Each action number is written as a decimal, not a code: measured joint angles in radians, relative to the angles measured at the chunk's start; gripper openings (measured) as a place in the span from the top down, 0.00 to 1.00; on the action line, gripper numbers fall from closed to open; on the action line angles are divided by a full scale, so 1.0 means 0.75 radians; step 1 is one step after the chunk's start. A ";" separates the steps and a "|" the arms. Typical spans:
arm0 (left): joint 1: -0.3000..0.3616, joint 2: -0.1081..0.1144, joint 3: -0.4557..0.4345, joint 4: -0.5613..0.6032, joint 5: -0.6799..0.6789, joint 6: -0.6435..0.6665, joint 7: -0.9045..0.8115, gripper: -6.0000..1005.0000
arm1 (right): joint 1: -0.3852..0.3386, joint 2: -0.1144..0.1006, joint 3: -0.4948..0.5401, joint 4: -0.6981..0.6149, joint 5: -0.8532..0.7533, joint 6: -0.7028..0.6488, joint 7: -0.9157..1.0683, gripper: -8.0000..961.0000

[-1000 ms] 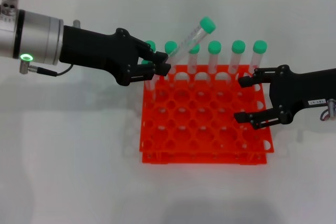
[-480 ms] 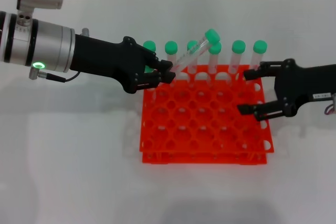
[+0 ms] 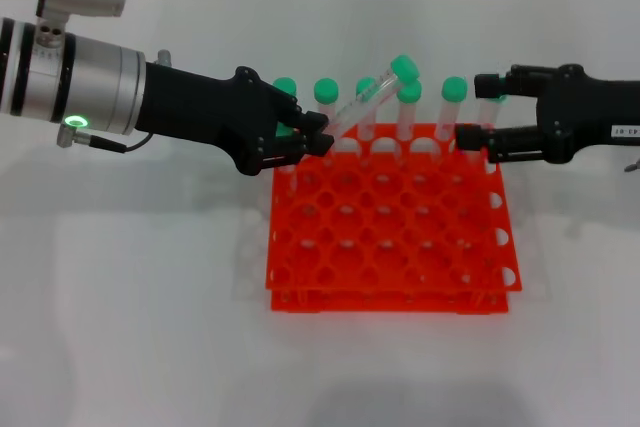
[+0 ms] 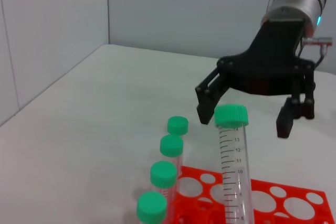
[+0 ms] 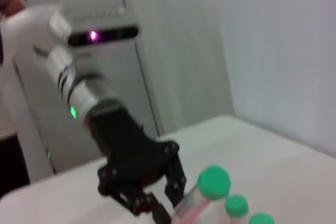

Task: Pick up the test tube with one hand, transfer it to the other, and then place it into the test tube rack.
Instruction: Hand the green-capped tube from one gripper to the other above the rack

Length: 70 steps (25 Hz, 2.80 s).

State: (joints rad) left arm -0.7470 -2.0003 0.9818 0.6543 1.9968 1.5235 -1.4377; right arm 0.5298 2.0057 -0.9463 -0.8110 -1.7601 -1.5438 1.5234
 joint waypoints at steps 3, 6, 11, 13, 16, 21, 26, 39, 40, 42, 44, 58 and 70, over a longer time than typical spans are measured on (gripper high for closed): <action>0.000 -0.001 0.000 0.002 0.005 -0.002 0.005 0.83 | -0.002 0.005 0.002 0.062 0.077 0.002 -0.018 0.12; 0.000 -0.008 0.000 0.007 0.010 -0.022 0.008 0.83 | 0.016 0.006 -0.003 0.189 0.194 0.003 -0.091 0.12; -0.002 -0.011 0.000 0.008 0.011 -0.039 0.026 0.83 | 0.039 0.010 -0.007 0.364 0.341 0.019 -0.232 0.12; -0.002 -0.013 0.002 0.009 0.011 -0.039 0.039 0.83 | 0.050 0.011 -0.009 0.427 0.388 0.024 -0.278 0.12; -0.003 -0.021 0.003 0.007 0.011 -0.040 0.061 0.83 | 0.058 0.016 -0.011 0.501 0.453 0.024 -0.343 0.12; -0.009 -0.032 0.004 0.011 0.011 -0.038 0.076 0.83 | 0.060 0.024 -0.014 0.606 0.552 0.004 -0.437 0.13; -0.015 -0.033 0.004 0.011 0.005 -0.041 0.077 0.83 | 0.081 0.029 -0.017 0.704 0.612 -0.023 -0.512 0.14; -0.032 -0.050 -0.002 0.013 -0.001 -0.054 0.078 0.84 | 0.111 0.030 -0.031 0.797 0.659 -0.018 -0.591 0.19; -0.032 -0.051 -0.004 0.013 -0.002 -0.056 0.078 0.84 | 0.113 0.030 -0.032 0.807 0.671 -0.018 -0.602 0.19; -0.033 -0.051 -0.005 0.013 -0.002 -0.063 0.078 0.84 | 0.119 0.030 -0.033 0.825 0.684 -0.017 -0.622 0.19; -0.034 -0.053 -0.005 0.011 -0.002 -0.068 0.078 0.84 | 0.130 0.029 -0.032 0.850 0.690 -0.016 -0.641 0.20; -0.040 -0.064 -0.006 0.013 -0.002 -0.071 0.078 0.84 | 0.150 0.029 -0.031 0.926 0.744 -0.014 -0.694 0.25; -0.040 -0.063 -0.001 0.013 -0.002 -0.088 0.086 0.84 | 0.154 0.029 -0.032 0.926 0.746 -0.020 -0.696 0.31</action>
State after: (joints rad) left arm -0.7766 -2.0477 0.9809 0.6642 1.9956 1.4573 -1.3730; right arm 0.6456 2.0278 -0.9703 -0.1164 -1.2010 -1.5585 1.0017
